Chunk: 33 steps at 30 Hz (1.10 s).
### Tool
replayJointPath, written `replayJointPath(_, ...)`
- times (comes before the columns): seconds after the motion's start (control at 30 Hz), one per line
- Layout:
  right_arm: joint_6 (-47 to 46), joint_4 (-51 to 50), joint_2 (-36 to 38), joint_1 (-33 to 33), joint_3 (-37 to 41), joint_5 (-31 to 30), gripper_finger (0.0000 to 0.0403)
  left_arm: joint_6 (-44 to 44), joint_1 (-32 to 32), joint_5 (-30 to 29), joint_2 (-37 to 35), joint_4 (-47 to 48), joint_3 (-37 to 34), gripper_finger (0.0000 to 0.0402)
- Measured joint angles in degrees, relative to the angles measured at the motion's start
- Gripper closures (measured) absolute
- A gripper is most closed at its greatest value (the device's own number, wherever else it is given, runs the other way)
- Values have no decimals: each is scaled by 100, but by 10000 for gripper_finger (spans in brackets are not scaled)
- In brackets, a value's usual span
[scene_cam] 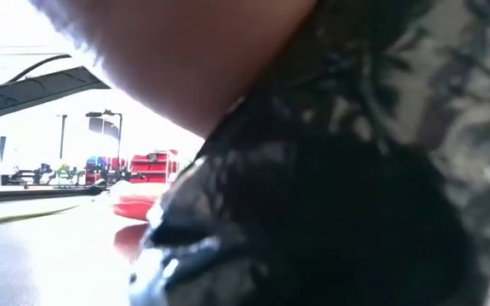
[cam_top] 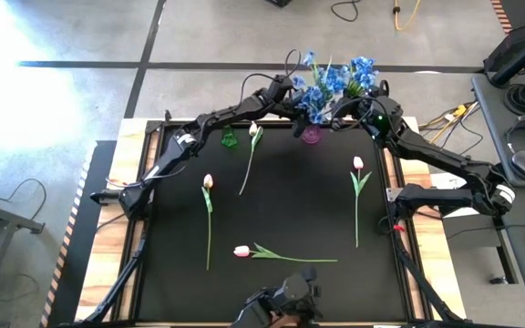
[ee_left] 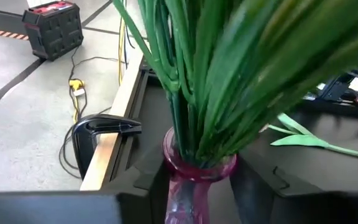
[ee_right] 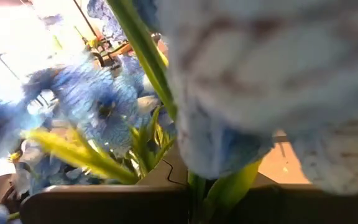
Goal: Sort flowers into vase by color
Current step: Put the blue flowers into the violet vase
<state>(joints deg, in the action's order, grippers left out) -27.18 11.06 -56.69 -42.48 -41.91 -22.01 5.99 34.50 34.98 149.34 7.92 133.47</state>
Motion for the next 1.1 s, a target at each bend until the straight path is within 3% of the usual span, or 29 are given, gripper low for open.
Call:
replayJointPath(0.17, 20, 65, -31, 34, -7, -6, 390, 45, -4, 0, 0, 5, 0, 326)
replayJointPath(0.9, 131, 548, -826, 323, -13, 140, 388, 200, -7, -49, 0, -70, 0, 326)
replayJointPath(1.1, 450, -160, -689, 454, -330, 191, 324, 202, -2, -85, 0, -140, 0, 326)
